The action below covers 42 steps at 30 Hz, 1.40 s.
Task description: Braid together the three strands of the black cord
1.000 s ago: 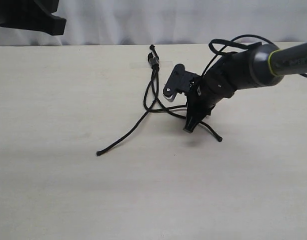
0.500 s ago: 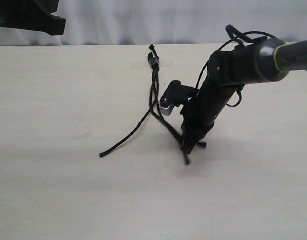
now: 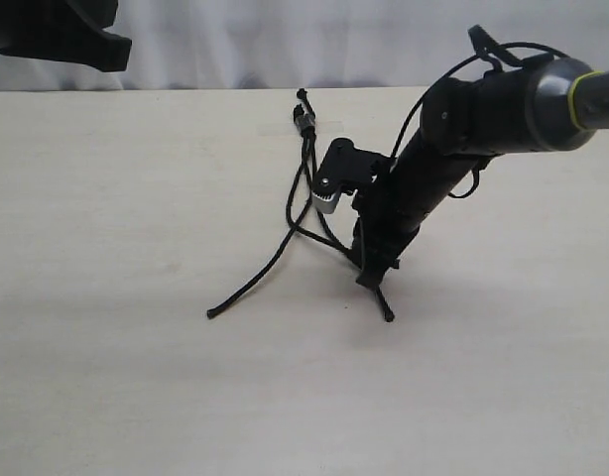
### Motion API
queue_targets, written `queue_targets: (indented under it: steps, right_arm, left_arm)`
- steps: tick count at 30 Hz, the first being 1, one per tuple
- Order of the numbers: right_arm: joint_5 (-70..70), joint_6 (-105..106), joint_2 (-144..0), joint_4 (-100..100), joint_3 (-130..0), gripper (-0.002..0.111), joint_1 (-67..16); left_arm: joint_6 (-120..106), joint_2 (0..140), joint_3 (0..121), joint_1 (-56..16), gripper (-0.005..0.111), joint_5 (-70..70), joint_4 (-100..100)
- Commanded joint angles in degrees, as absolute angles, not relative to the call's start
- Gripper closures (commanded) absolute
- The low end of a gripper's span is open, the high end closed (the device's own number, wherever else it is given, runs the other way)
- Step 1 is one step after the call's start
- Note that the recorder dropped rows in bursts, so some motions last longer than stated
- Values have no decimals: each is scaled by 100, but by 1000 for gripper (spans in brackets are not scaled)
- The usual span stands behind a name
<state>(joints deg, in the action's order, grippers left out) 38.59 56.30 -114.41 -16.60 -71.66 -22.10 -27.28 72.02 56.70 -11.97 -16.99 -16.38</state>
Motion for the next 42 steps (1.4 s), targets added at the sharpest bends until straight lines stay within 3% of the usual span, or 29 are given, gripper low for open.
queue_targets:
  steps: [1, 8, 16, 24, 38, 40, 42]
  right_arm:
    - [3266, 5240, -11507, -932, -7163, 104, -2129]
    - [3775, 4967, -11861, -995, -7163, 104, -1964]
    - [4991, 5765, -11898, -2168, -7163, 104, -2457]
    - [4551, 6216, -11847, -2291, -7193, 104, -3144]
    - [4564, 5430, -11129, -1971, -7095, 104, -2065]
    - [4524, 5415, -11129, -2227, -7095, 98, -2234]
    - [4512, 5284, -11129, -2130, -7095, 86, -2423]
  left_arm:
    - [-2694, 7182, 5658, -1175, 107, -1691, -1679]
    - [-2694, 7182, 5658, -1175, 107, -1690, -1679]
    - [-2694, 7182, 5658, -1175, 107, -1690, -1722]
    - [-2694, 7182, 5658, -1175, 107, -1726, -1721]
    - [-2694, 7182, 5658, -1175, 107, -1753, -1744]
    - [-2694, 7182, 5658, -1175, 107, -1767, -1777]
    - [-2694, 7182, 5658, -1175, 107, -1767, -1777]
